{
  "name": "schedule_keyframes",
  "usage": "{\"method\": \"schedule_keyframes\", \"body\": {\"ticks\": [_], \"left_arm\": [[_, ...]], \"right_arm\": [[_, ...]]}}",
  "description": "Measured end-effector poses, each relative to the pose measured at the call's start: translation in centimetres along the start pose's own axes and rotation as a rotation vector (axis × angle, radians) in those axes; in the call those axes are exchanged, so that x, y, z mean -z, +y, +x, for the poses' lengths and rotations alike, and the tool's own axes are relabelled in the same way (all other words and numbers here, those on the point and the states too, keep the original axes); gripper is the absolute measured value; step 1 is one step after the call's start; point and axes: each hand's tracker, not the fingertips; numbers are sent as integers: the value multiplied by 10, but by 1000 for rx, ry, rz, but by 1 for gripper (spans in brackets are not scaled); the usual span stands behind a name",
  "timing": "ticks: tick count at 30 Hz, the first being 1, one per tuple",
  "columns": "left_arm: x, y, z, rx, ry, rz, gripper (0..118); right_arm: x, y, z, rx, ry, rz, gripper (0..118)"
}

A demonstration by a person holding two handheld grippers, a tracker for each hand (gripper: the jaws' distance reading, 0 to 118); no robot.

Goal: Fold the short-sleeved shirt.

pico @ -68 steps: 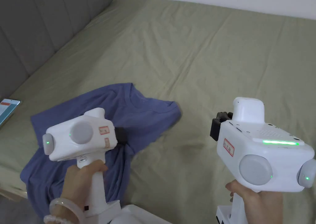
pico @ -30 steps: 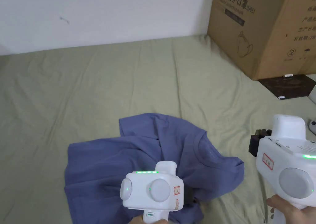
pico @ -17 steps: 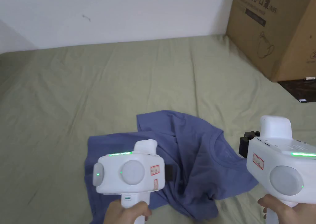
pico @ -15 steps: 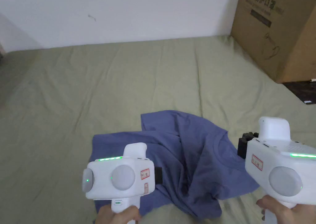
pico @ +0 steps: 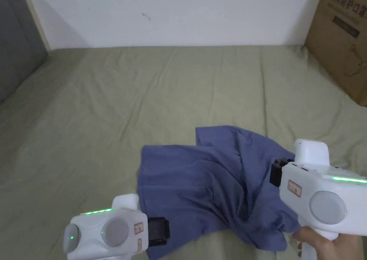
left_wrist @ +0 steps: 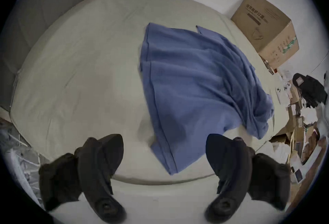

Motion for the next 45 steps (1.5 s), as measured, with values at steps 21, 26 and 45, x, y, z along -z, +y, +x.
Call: {"method": "schedule_keyframes", "body": {"ticks": [21, 26, 45], "left_arm": [[-15, -9, 47, 220, 45, 17, 6], [-17, -7, 50, 198, 1, -11, 6], [-11, 5, 45, 148, 13, -45, 6]], "right_arm": [[119, 66, 57, 75, 115, -169, 91], [219, 108, 57, -103, 39, -273, 113], [294, 107, 48, -140, -68, -445, 7]]}}
